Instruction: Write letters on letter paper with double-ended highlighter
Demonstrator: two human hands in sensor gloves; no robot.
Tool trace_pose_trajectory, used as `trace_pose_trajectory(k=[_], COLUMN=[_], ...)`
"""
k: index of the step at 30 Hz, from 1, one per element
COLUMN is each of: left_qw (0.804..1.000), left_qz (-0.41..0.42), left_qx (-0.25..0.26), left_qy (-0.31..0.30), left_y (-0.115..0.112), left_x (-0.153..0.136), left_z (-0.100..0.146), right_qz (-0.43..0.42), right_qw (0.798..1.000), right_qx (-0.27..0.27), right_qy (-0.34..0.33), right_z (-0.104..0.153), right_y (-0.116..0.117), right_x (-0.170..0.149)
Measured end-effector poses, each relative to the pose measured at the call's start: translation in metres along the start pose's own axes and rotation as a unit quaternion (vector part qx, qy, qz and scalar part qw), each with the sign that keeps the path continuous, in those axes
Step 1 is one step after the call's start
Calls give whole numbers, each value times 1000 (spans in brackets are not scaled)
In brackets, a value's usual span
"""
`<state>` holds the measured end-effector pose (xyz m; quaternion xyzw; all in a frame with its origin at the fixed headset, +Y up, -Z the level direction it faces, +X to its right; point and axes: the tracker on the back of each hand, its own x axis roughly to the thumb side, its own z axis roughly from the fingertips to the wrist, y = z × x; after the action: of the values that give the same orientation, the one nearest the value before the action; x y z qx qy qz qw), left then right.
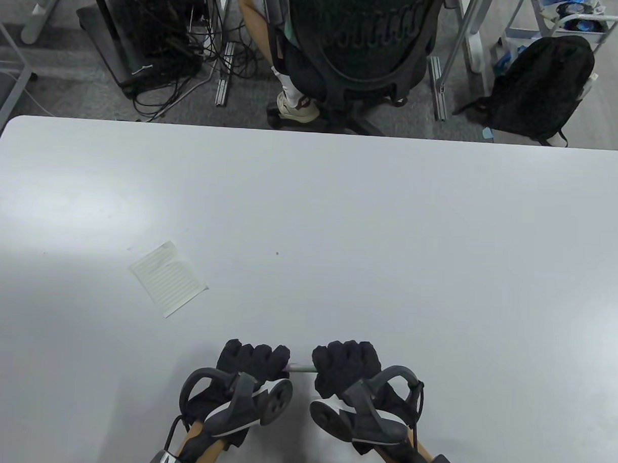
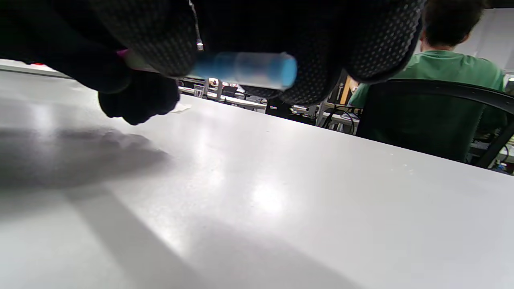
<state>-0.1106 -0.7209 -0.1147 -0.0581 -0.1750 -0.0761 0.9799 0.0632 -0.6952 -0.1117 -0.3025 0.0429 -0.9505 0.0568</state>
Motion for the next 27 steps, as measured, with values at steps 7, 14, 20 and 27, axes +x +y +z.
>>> trace_pose_trajectory(k=[7,14,20,27], left_qw=[1000,1000,998,997], left_qz=[22,21,36,33], left_qx=[-2,0,25,56], left_qy=[2,-16,-34,-45], left_y=[1,-1,2,6], left_x=[-9,-8,-9,-9], left_z=[1,3,6,9], right_qz=[-39,-34,-34,-81], right_qw=[999,999,999,996], right_qx=[14,10,24,43], right_qy=[25,20,18,16], right_z=[7,5,6,5], right_y=[6,8,10,9], right_x=[-20,-21,-23,-29])
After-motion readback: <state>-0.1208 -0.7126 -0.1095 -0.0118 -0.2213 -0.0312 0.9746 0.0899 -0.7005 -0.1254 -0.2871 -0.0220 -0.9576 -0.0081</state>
